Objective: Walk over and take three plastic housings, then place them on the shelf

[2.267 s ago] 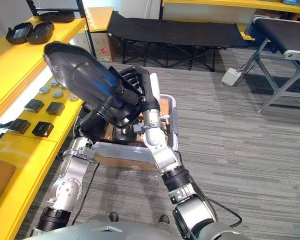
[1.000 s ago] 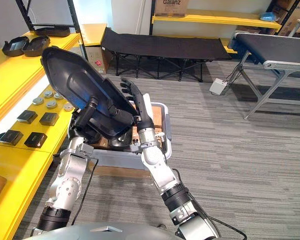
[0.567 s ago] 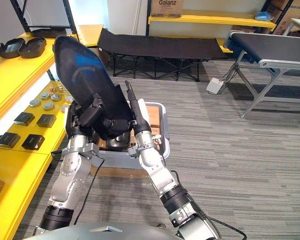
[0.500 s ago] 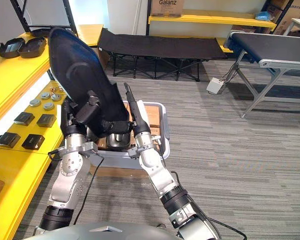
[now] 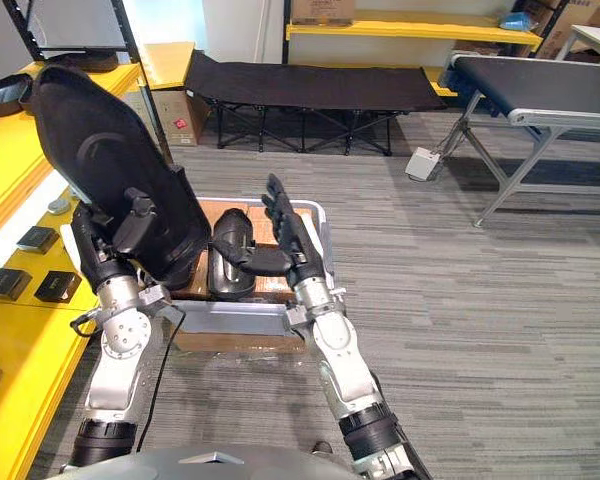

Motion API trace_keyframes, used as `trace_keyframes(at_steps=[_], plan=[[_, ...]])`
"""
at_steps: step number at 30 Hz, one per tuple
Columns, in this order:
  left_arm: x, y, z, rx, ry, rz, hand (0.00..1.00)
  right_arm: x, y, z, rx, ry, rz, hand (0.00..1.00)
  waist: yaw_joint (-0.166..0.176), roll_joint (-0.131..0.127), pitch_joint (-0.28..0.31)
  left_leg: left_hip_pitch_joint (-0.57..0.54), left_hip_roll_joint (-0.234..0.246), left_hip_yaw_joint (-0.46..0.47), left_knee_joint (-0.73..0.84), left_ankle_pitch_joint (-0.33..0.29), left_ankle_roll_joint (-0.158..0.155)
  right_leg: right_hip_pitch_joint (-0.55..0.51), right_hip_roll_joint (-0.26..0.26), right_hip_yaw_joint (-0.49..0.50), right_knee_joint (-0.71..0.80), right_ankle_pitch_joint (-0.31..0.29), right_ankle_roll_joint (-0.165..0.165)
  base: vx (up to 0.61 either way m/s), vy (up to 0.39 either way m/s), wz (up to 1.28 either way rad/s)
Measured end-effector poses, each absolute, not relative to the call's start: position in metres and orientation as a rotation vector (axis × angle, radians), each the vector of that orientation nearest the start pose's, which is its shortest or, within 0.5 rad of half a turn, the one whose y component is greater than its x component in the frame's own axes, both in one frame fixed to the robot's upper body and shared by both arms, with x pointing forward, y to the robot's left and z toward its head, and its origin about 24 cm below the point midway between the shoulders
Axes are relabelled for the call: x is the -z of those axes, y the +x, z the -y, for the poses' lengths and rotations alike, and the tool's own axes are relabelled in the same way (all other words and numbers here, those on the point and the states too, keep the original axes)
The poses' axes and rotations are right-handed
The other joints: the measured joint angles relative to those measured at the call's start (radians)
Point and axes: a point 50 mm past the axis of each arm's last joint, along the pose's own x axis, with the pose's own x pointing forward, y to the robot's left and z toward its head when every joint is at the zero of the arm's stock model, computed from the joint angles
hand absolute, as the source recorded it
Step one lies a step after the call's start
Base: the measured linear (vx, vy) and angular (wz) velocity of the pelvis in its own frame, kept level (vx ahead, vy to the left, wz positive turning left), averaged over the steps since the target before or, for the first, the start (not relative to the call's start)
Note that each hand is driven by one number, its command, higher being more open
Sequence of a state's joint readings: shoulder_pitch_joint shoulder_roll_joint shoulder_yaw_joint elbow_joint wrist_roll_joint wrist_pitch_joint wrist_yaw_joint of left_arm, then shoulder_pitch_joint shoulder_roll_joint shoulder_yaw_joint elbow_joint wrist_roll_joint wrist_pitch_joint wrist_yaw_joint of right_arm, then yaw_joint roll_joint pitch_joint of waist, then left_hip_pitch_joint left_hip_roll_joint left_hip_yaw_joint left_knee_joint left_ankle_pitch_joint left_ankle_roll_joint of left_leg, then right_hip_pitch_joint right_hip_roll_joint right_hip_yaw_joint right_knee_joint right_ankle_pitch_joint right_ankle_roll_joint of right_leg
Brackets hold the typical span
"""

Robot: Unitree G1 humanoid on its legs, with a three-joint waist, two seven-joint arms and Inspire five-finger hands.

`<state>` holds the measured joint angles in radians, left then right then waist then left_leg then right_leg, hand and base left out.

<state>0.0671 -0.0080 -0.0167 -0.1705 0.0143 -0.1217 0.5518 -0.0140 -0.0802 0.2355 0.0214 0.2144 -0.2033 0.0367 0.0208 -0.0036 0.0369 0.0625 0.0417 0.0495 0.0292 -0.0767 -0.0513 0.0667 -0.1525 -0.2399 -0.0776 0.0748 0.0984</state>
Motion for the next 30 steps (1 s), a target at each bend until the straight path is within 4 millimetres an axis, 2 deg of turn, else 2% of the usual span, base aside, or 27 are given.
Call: trace_keyframes(at_steps=[2,3,5,11,14,18,22,27,29,30], plan=[[-0.069,0.223,-0.178,-0.542,-0.078,0.225,0.00,-0.042,0.240,0.128,-0.157,0.149,0.114,1.00,-0.006,0.000,0.000,0.000,0.000,0.006,-0.005,-0.001,0.000,-0.004,0.000,0.002,0.000,0.000,0.000,0.01,0.003,-0.04],[-0.068,0.220,-0.179,-0.533,-0.105,0.229,0.00,-0.039,0.238,0.132,-0.126,0.141,0.101,1.00,-0.008,0.001,0.001,0.000,0.000,0.008,-0.007,-0.001,0.000,-0.006,0.001,0.004,0.000,0.000,0.000,0.01,0.006,-0.08],[-0.063,0.213,-0.181,-0.522,-0.197,0.228,0.00,-0.027,0.229,0.149,0.008,0.093,0.041,1.00,-0.010,0.002,0.002,0.007,0.001,0.017,-0.014,-0.001,0.000,-0.010,0.002,0.021,0.000,0.000,0.000,0.01,0.007,-0.13],[-0.051,0.200,-0.185,-0.545,-0.224,0.179,0.00,-0.013,0.214,0.165,0.136,0.109,-0.022,1.00,-0.027,0.003,0.006,0.018,0.003,0.032,-0.017,-0.007,-0.001,-0.009,0.003,0.035,0.000,0.000,0.000,-0.01,0.000,-0.10],[-0.051,0.192,-0.187,-0.567,-0.228,0.176,0.00,-0.012,0.213,0.161,0.108,0.116,-0.028,1.00,-0.024,0.007,0.014,0.018,0.004,0.032,-0.013,-0.010,-0.001,-0.009,0.005,0.037,0.000,0.000,0.000,-0.02,-0.003,-0.04],[-0.067,0.182,-0.196,-0.615,-0.224,0.247,0.00,-0.012,0.215,0.146,0.018,0.130,-0.040,1.00,-0.013,0.009,0.038,0.000,0.003,-0.011,0.003,-0.015,-0.001,0.009,0.002,-0.009,0.000,-0.005,-0.003,-0.02,-0.014,0.32],[-0.082,0.166,-0.210,-0.675,-0.204,0.313,0.00,-0.018,0.224,0.119,-0.108,0.127,-0.015,1.00,0.042,0.013,0.042,-0.033,-0.003,-0.123,0.006,0.006,-0.006,0.039,0.001,-0.125,0.000,-0.015,-0.002,0.03,-0.036,0.80],[-0.077,0.138,-0.233,-0.772,-0.169,0.281,0.00,-0.033,0.244,0.102,-0.188,0.098,0.046,1.00,0.117,0.020,0.049,-0.054,-0.023,-0.231,0.006,0.024,-0.008,0.090,-0.010,-0.254,0.000,-0.036,0.008,0.03,-0.026,0.81],[-0.074,0.130,-0.238,-0.781,-0.145,0.260,0.00,-0.032,0.245,0.103,-0.181,0.097,0.045,1.00,0.126,0.017,0.051,-0.079,-0.047,-0.230,0.007,0.043,-0.013,0.119,-0.036,-0.336,0.004,-0.050,0.019,-0.02,0.030,1.12],[-0.074,0.130,-0.237,-0.757,-0.137,0.262,0.00,-0.030,0.245,0.106,-0.163,0.095,0.035,1.00,0.123,0.020,0.057,-0.098,-0.030,-0.148,0.015,0.034,-0.007,0.142,-0.045,-0.384,0.014,-0.056,0.027,-0.04,0.039,1.39]])
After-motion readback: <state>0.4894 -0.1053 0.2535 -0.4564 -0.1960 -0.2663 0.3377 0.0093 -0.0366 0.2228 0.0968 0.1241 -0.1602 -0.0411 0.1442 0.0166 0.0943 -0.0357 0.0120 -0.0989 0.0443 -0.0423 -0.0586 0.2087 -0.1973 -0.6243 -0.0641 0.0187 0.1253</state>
